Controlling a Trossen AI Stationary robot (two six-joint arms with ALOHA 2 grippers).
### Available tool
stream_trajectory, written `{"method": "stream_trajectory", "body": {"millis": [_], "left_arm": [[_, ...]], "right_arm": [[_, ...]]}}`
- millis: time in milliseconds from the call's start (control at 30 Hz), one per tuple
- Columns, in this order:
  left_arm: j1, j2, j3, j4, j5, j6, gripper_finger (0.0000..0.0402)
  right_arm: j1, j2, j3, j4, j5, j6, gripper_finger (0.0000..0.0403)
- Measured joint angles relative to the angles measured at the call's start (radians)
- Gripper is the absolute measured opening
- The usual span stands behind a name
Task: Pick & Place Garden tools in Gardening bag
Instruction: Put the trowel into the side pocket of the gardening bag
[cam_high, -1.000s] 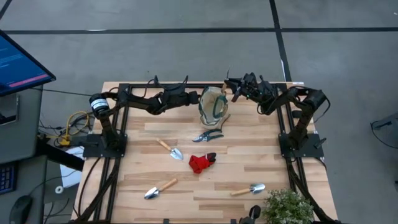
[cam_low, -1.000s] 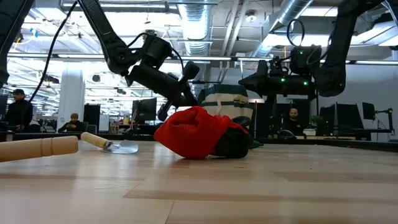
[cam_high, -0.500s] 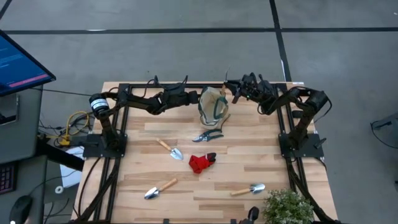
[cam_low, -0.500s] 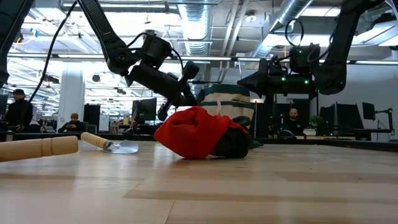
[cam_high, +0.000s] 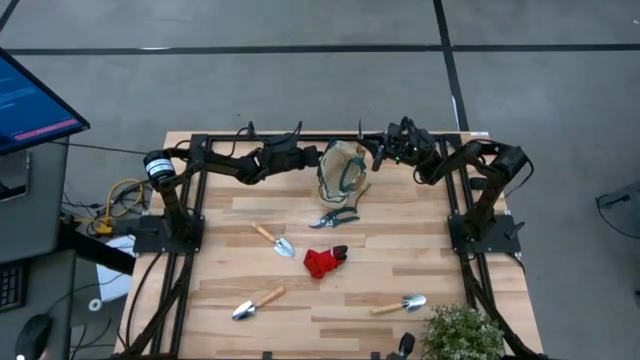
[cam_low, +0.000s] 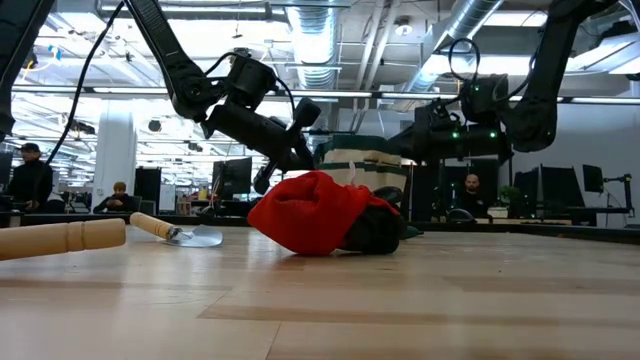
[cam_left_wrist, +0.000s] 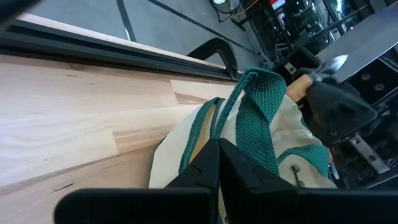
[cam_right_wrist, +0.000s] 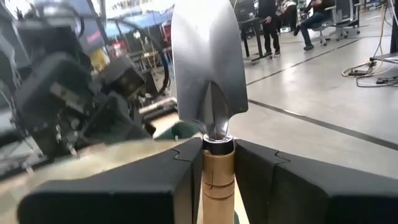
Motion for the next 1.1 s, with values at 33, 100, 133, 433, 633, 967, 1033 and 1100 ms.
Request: {"method": "stream_trajectory", "body": {"millis": [33, 100, 133, 433, 633, 967, 1033, 1100], "left_arm": [[0.0, 0.0, 0.0, 0.0, 0.0, 0.0, 0.0003], [0.0, 0.0, 0.0, 0.001, 0.0, 0.0, 0.0003], [0.0, 0.0, 0.0, 0.003, 0.0, 0.0, 0.0003], [0.0, 0.0, 0.0, 0.01, 0.0, 0.0, 0.0004], [0.0, 0.0, 0.0, 0.015, 0.0, 0.0, 0.0005], [0.0, 0.0, 0.0, 0.019, 0.0, 0.0, 0.0005], [0.0, 0.0, 0.0, 0.024, 0.0, 0.0, 0.0005], [0.0, 0.0, 0.0, 0.027, 0.0, 0.0, 0.0004]], "right_arm": [[0.002, 0.0, 0.0, -0.011, 0.0, -0.016, 0.0064], [0.008, 0.0, 0.0, -0.028, -0.008, -0.046, 0.0064], [0.008, 0.0, 0.0, -0.035, -0.021, -0.061, 0.0064], [0.009, 0.0, 0.0, -0.038, -0.072, -0.087, 0.0092], [0.005, -0.001, 0.0, -0.04, -0.157, -0.094, 0.0126], [0.005, -0.063, 0.0, -0.047, -0.157, -0.096, 0.0165], [0.005, -0.09, 0.0, -0.057, -0.152, -0.097, 0.0173], [0.005, -0.118, 0.0, -0.089, -0.122, -0.112, 0.0181]]}}
